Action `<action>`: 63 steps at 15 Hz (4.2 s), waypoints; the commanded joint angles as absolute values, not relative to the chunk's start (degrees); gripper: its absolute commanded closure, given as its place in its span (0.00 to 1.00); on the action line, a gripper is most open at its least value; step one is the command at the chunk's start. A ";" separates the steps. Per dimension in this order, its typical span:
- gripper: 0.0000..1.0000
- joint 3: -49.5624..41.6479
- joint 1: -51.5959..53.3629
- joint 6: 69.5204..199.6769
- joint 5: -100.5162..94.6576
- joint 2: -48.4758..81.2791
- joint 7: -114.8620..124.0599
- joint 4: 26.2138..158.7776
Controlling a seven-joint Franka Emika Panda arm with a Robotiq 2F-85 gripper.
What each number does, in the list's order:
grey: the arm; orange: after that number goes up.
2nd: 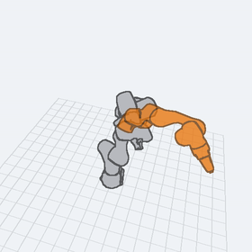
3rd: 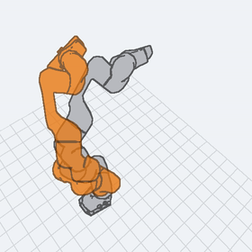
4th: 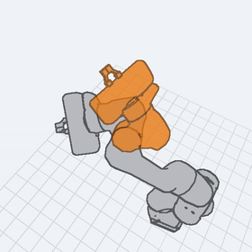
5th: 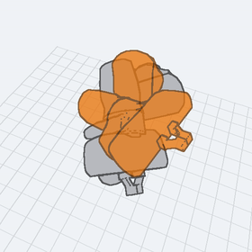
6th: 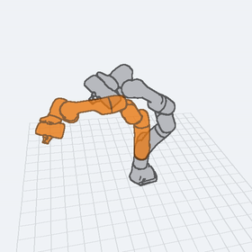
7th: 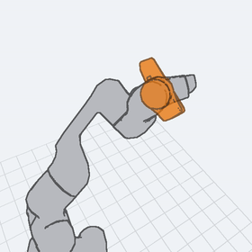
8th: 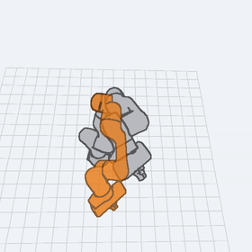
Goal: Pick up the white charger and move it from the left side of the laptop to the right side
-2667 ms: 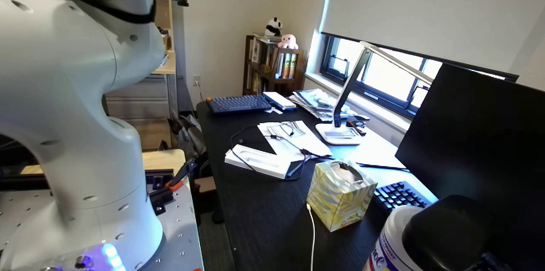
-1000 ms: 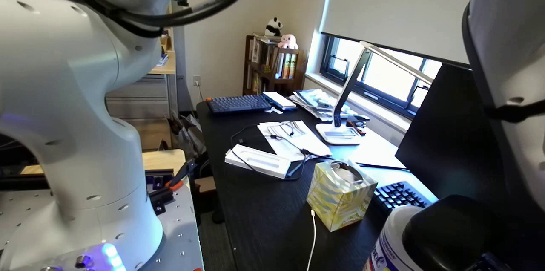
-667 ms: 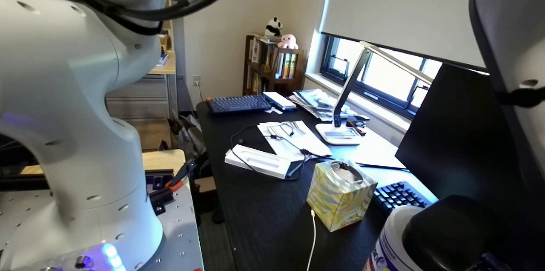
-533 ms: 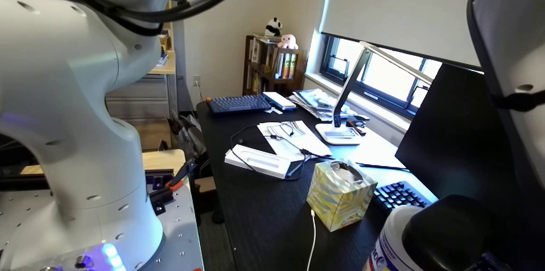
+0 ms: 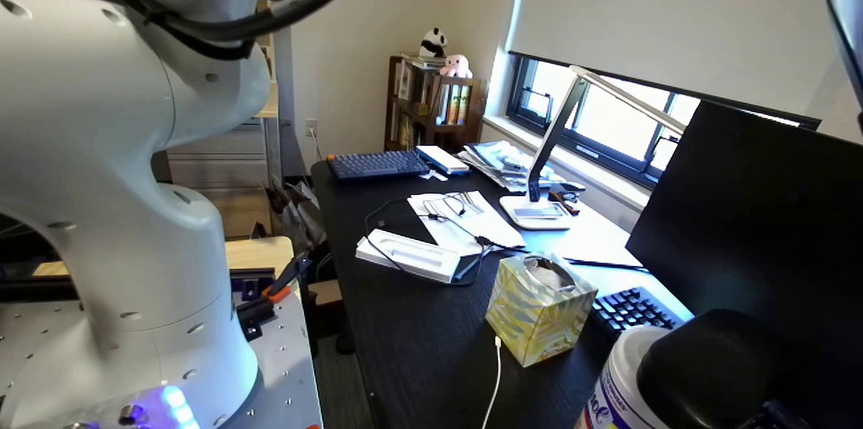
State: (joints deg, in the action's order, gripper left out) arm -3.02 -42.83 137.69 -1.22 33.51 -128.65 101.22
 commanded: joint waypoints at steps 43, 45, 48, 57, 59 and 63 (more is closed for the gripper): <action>0.00 -2.21 -46.93 127.20 5.08 47.26 -146.83 89.01; 0.00 -2.52 -46.77 125.91 5.08 46.57 -146.40 87.98; 0.00 -2.43 -46.75 123.06 5.66 43.72 -146.76 87.17; 0.00 -3.84 -44.34 109.81 6.79 27.12 -150.46 87.25; 0.00 -3.92 -43.25 106.45 6.95 23.73 -152.19 87.11; 0.00 14.53 -52.15 103.77 -1.63 19.48 -149.17 87.25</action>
